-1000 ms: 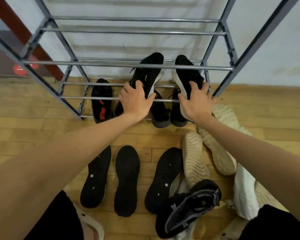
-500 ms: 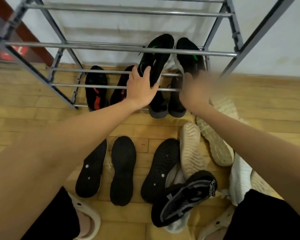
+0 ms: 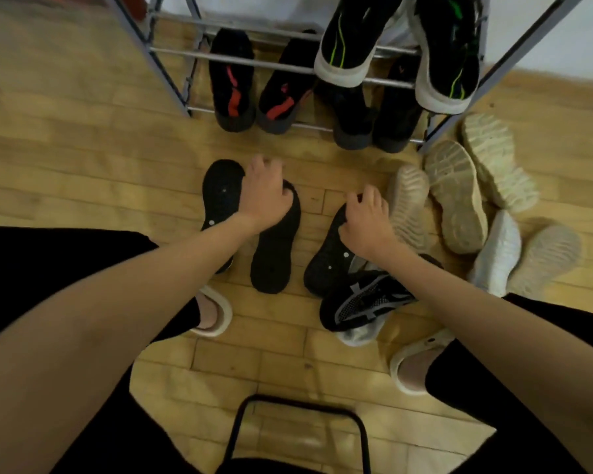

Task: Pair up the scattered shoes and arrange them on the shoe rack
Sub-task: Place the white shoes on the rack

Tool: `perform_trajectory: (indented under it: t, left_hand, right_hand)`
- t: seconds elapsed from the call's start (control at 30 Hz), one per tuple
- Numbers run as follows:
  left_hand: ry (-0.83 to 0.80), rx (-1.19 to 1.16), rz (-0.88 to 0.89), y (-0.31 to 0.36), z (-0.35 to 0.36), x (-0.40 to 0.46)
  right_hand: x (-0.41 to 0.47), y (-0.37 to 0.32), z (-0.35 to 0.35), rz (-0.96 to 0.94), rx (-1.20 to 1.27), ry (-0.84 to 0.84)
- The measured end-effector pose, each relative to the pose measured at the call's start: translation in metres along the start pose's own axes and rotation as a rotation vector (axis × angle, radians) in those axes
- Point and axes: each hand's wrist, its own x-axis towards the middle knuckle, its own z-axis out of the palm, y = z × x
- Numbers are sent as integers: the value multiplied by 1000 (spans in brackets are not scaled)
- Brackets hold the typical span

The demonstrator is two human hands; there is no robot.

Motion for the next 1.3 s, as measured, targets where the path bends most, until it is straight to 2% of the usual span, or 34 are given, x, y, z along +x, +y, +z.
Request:
perform_trajectory:
  t: [0.07, 0.23, 0.3, 0.4, 0.5, 0.63, 0.8, 0.9, 1.0, 1.07, 1.3]
  left_hand:
    - [-52, -16, -119, -19, 11, -14]
    - [-231, 18, -372, -65, 41, -42]
    - [-220, 28, -463, -76, 47, -49]
    - [-117, 41, -579, -90, 52, -54]
    - [-105, 49, -648, -101, 59, -55]
    - [-101, 9, -683, -110, 64, -56]
    - [-74, -40, -656, -125, 65, -48]
    - [-85, -77, -648, -130, 62, -41]
    - [-99, -28, -638, -130, 55, -38]
    - [-74, 5, -628, -124, 47, -40]
    - [47, -106, -626, -78, 5, -58]
  right_hand:
    - [-5, -5, 14, 55, 45, -77]
    - [-15, -21, 44, 347, 165, -227]
    - [-17, -28, 57, 413, 141, -221]
    - [-12, -43, 71, 476, 113, -166]
    - [-8, -55, 85, 537, 126, -174]
    - [-8, -60, 101, 660, 192, -194]
    - [-10, -59, 106, 662, 213, -150]
    - [-6, -56, 97, 692, 346, -136]
    - [-5, -60, 82, 720, 495, -53]
    - [-6, -67, 69, 723, 502, 15]
    - [-20, -78, 12, 486, 359, 176]
